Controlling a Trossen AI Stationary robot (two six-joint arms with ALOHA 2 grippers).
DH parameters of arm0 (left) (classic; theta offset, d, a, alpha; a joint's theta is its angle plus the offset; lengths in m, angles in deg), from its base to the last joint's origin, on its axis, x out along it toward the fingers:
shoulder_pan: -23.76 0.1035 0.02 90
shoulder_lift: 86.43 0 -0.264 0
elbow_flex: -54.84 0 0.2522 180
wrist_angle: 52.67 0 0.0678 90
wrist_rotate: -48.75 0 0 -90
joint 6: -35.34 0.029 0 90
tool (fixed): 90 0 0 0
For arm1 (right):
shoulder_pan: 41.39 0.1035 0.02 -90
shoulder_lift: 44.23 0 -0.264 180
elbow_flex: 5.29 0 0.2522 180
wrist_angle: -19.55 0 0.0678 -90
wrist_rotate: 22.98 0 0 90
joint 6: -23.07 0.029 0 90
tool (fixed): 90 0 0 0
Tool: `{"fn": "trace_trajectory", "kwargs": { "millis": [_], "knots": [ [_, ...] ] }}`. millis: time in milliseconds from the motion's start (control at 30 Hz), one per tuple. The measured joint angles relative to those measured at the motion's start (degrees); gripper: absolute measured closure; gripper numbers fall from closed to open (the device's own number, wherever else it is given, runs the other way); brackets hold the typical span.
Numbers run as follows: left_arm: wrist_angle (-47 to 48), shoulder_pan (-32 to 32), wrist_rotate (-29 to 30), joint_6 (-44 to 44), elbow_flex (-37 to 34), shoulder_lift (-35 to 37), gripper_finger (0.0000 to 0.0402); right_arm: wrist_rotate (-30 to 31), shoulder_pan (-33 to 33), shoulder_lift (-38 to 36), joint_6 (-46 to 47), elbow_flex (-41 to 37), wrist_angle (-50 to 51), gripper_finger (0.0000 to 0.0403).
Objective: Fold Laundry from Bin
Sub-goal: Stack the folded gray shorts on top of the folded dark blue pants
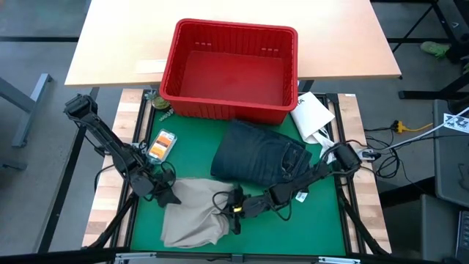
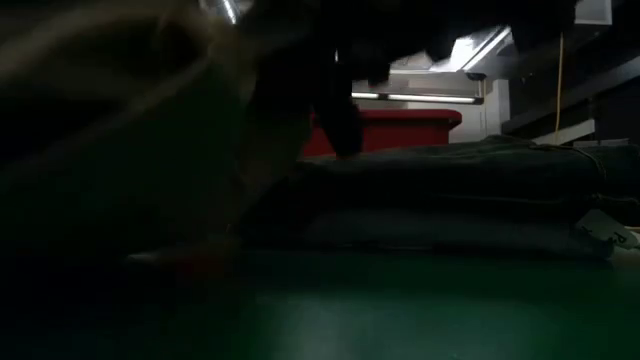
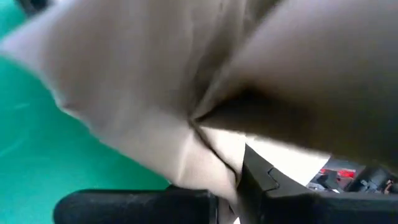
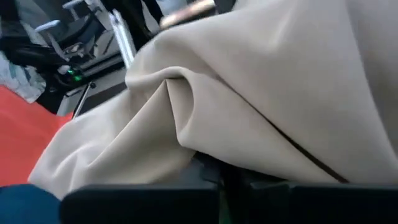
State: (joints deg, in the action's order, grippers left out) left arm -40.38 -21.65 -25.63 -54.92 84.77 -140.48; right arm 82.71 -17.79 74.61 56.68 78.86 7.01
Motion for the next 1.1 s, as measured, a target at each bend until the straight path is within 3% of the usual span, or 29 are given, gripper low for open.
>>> {"fn": "trace_trajectory", "kwargs": {
  "millis": [200,400,633,800,1100],
  "knots": [
    [0.8,0.5,3.0,5.0,4.9,0.0,0.0386,0.3,0.0,-4.5,-4.6,0.1,3.7,0.0401],
    [5.3,4.7,2.3,12.7,11.6,0.0,0.0386,1.9,0.0,-8.7,-8.6,0.1,8.8,0.0401],
    [12.2,13.8,-1.7,22.1,17.7,0.0,0.0386,5.0,0.0,-14.8,-9.9,0.1,18.3,0.0402],
    [12.1,22.5,-6.2,28.5,18.8,0.0,0.0385,9.3,0.0,-19.1,-9.8,0.1,25.9,0.0402],
    [8.4,36.6,-13.4,37.3,18.8,-1.1,0.0385,10.8,0.0,-26.4,-9.4,0.1,36.1,0.0402]
  ]
}}
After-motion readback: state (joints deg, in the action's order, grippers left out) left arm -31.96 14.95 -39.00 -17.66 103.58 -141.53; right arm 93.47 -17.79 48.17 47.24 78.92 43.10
